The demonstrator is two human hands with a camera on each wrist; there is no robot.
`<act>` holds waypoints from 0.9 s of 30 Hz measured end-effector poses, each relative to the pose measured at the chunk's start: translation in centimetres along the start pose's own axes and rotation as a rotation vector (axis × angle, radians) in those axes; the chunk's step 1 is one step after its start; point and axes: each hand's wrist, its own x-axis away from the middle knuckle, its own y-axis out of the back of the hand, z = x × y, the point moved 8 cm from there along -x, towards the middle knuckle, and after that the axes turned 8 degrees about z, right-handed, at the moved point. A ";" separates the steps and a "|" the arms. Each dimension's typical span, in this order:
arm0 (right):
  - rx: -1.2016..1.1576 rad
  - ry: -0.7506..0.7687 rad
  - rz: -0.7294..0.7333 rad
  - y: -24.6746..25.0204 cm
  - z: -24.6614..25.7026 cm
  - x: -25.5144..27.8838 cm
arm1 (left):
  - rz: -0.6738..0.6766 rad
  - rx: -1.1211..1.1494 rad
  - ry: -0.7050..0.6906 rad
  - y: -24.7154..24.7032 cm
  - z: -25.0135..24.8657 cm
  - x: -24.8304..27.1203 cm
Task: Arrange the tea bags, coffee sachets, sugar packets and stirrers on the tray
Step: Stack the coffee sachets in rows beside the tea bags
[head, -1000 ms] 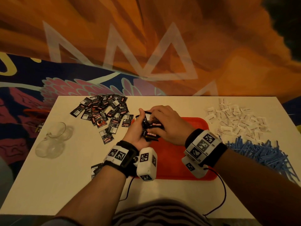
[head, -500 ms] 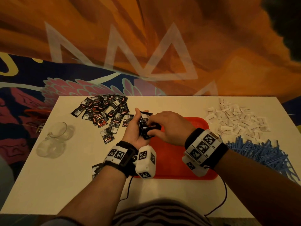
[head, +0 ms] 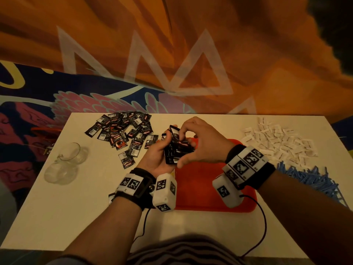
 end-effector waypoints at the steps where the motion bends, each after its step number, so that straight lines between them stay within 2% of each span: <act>1: -0.029 -0.004 0.026 0.0 0.1 0.0 | 0.003 -0.022 0.013 -0.3 0.0 0.0; 9: 0.052 0.011 0.079 -0.5 1.0 -0.3 | -0.060 -0.043 0.048 -1.2 0.2 -0.1; 14: -0.035 0.016 0.143 -0.9 0.6 -0.4 | -0.055 0.007 0.066 -1.5 0.6 -0.4; 19: 0.010 0.024 0.189 -1.9 0.5 -0.2 | -0.092 0.111 0.148 -1.9 1.2 -0.8; 23: 0.004 0.043 0.146 -2.0 0.2 -0.1 | -0.086 0.055 0.134 -2.1 0.9 -0.9; 27: -0.046 0.066 0.162 -2.1 0.2 -0.1 | -0.091 0.002 0.136 -1.8 0.9 -0.5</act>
